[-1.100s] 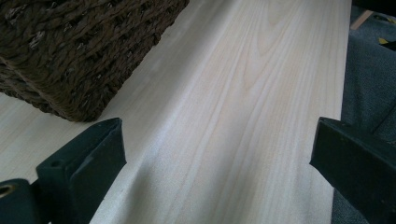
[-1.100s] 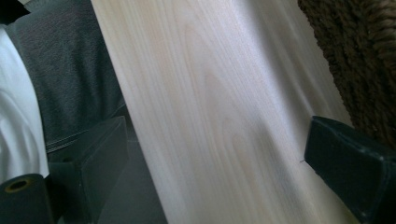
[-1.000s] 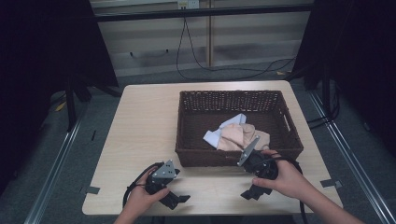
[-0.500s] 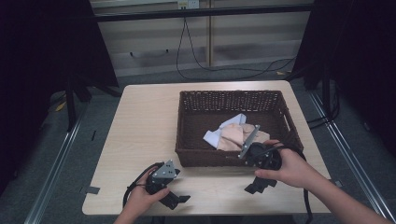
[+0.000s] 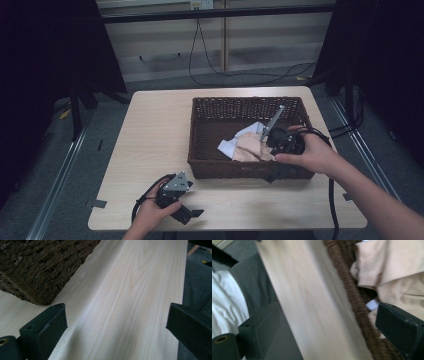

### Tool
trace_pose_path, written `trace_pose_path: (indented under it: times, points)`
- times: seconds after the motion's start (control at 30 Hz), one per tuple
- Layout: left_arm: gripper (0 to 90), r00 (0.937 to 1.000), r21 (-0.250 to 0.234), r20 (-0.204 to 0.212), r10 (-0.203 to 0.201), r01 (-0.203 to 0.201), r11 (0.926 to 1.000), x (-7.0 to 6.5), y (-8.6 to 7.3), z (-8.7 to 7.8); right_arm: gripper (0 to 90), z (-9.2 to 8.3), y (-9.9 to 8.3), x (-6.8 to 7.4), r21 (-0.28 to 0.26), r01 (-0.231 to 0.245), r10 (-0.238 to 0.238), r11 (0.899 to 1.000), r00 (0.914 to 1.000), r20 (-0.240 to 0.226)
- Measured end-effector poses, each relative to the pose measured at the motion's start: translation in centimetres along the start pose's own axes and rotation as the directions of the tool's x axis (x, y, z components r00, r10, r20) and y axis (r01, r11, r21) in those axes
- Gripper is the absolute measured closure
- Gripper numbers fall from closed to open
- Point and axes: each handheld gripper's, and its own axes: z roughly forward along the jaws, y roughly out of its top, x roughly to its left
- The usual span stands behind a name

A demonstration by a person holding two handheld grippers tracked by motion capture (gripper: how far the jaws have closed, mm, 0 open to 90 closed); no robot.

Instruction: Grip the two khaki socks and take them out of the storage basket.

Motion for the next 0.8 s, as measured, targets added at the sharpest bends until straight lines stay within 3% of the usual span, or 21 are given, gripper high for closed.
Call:
trace_pose_path:
  times: [0.2, 0.4, 0.47, 0.57, 0.8]
  points:
    - [2.6, 1.0, -0.001, 0.0, 0.004, -0.004, 1.0, 0.1, 0.0, -0.1, 5.7, -0.1, 0.9, -2.0, 0.023, -0.046, 0.046, 0.999, 0.9983, 0.035]
    - [2.6, 0.9999, 0.004, 0.002, 0.013, -0.013, 0.9999, 0.1, 0.0, -0.1, 4.5, 1.0, 2.0, -4.6, 0.052, -0.11, 0.106, 0.993, 0.9921, 0.066]
    - [2.6, 0.9999, 0.0, 0.002, 0.012, -0.012, 0.9999, 0.0, 0.0, -0.1, 4.3, 1.2, 2.1, -4.8, 0.058, -0.121, 0.117, 0.991, 0.9905, 0.073]
    - [2.6, 1.0, 0.002, 0.0, 0.008, -0.008, 1.0, 0.0, 0.0, -0.1, 3.9, 2.1, 2.6, -6.0, 0.062, -0.181, 0.173, 0.982, 0.9784, 0.113]
    - [2.6, 0.9999, 0.001, 0.004, 0.01, -0.01, 1.0, 0.0, -0.1, -0.1, 7.3, 3.0, 3.1, -6.9, 0.062, -0.207, 0.197, 0.976, 0.9694, 0.147]
